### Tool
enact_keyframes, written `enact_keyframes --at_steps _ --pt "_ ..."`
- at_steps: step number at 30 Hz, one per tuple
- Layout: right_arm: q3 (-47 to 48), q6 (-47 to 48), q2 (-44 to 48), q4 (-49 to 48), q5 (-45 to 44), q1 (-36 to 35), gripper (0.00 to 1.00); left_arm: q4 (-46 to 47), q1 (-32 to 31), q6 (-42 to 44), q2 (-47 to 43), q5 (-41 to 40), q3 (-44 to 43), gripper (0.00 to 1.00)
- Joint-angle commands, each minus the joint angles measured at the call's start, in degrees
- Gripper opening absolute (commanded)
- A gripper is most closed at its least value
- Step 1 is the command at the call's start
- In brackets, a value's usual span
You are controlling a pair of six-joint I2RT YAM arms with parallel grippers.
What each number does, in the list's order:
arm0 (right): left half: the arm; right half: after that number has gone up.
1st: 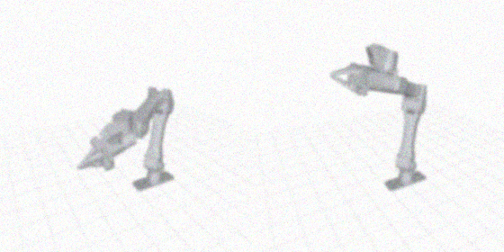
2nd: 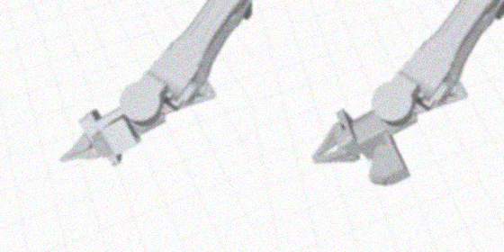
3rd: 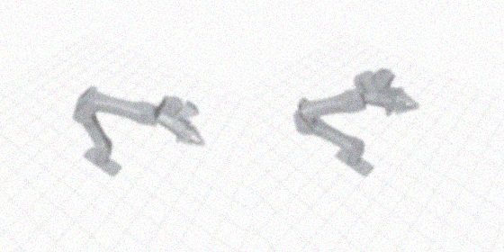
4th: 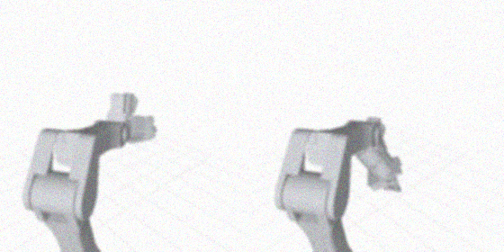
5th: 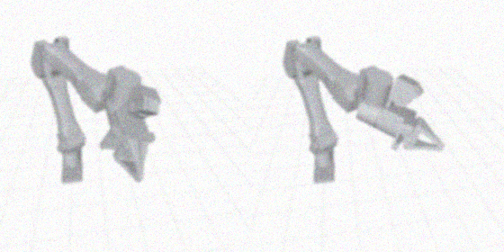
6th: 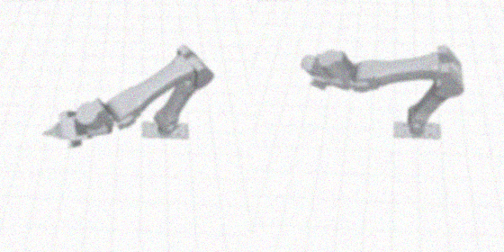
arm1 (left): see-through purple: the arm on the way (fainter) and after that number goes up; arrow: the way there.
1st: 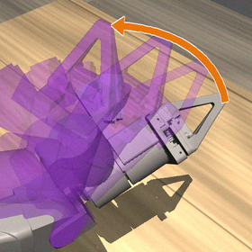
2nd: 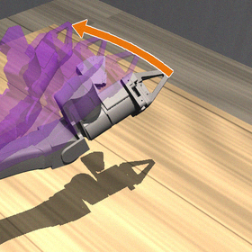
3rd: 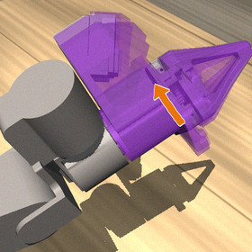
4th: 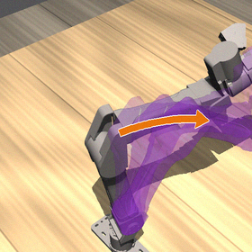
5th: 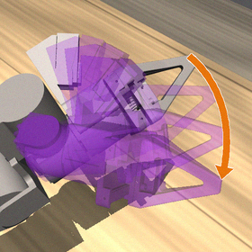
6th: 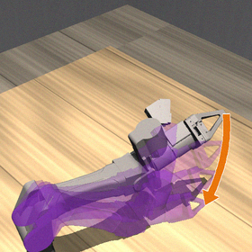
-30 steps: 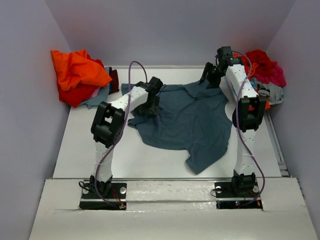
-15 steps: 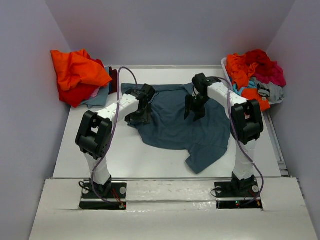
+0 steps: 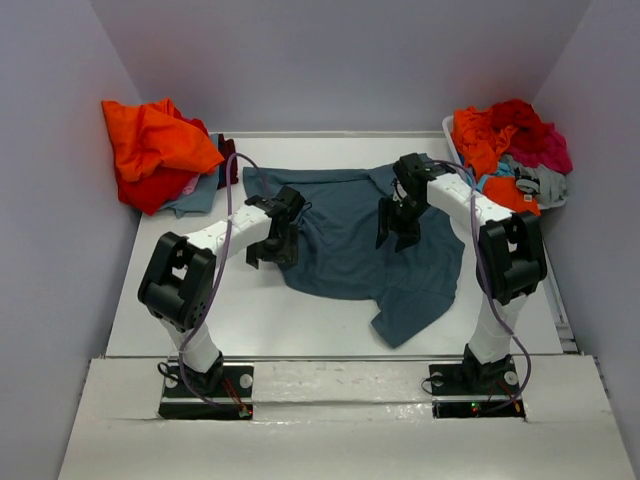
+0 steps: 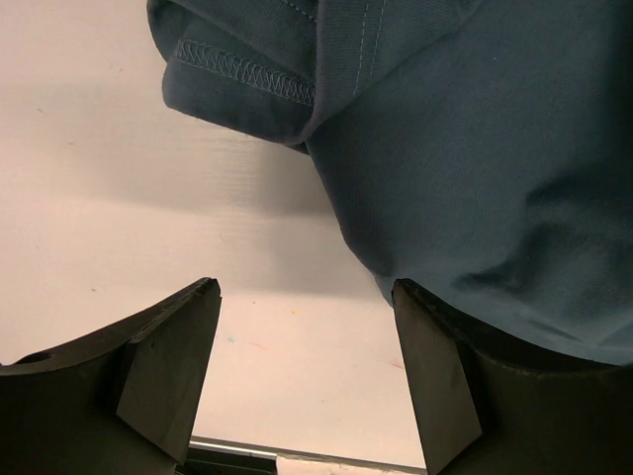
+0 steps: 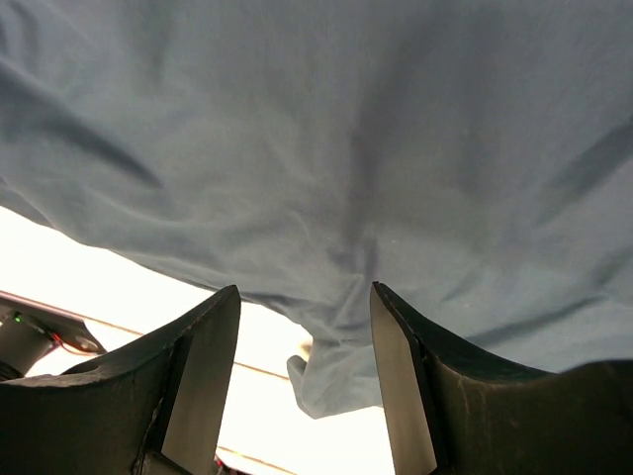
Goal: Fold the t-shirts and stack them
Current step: Flatten the tshirt out
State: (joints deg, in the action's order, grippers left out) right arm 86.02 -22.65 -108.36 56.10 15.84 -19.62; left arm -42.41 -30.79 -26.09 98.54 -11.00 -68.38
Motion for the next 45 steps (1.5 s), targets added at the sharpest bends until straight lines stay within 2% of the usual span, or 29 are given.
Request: enact_keyframes --at_steps 1,11,13,18,27,30,41,44,45 --pt "-2.25 1.21 2.8 -0.9 2.18 -1.3 0.6 1.72 -0.33 -0.72 -0.9 0.98 0.88 0.82" --pt "-6.82 1.74 2.71 -2.66 2.97 -1.83 0.48 4.0 0.28 0.51 5.25 0.28 -3.86 0.82" --pt "-7.79 1.74 2.54 -3.1 2.62 -2.36 0.4 4.44 0.29 0.42 6.31 0.81 -4.22 0.82" --pt "-9.73 2.09 2.36 -3.71 1.66 -2.36 0.34 5.32 1.86 -0.19 6.75 0.46 -4.48 0.82" --pt "-11.22 0.51 1.13 -4.77 0.07 -2.36 0.11 7.08 8.28 0.16 4.56 1.69 -0.71 0.82" --pt "-11.05 -0.11 0.52 -4.94 -0.45 -2.36 0.07 6.73 8.9 0.16 3.77 1.17 -0.61 0.82" --pt "-12.01 -0.99 -0.98 -5.73 -1.51 -2.36 0.08 5.59 8.9 0.24 0.16 -0.77 -1.58 0.82" --pt "-11.14 -0.11 -0.81 -4.95 -0.02 -2.36 0.22 5.06 8.9 0.86 0.25 -2.09 -2.46 0.82" --pt "-10.87 0.24 -0.72 -4.77 0.68 -2.36 0.31 4.97 8.9 0.95 0.25 -2.0 -2.72 0.82"
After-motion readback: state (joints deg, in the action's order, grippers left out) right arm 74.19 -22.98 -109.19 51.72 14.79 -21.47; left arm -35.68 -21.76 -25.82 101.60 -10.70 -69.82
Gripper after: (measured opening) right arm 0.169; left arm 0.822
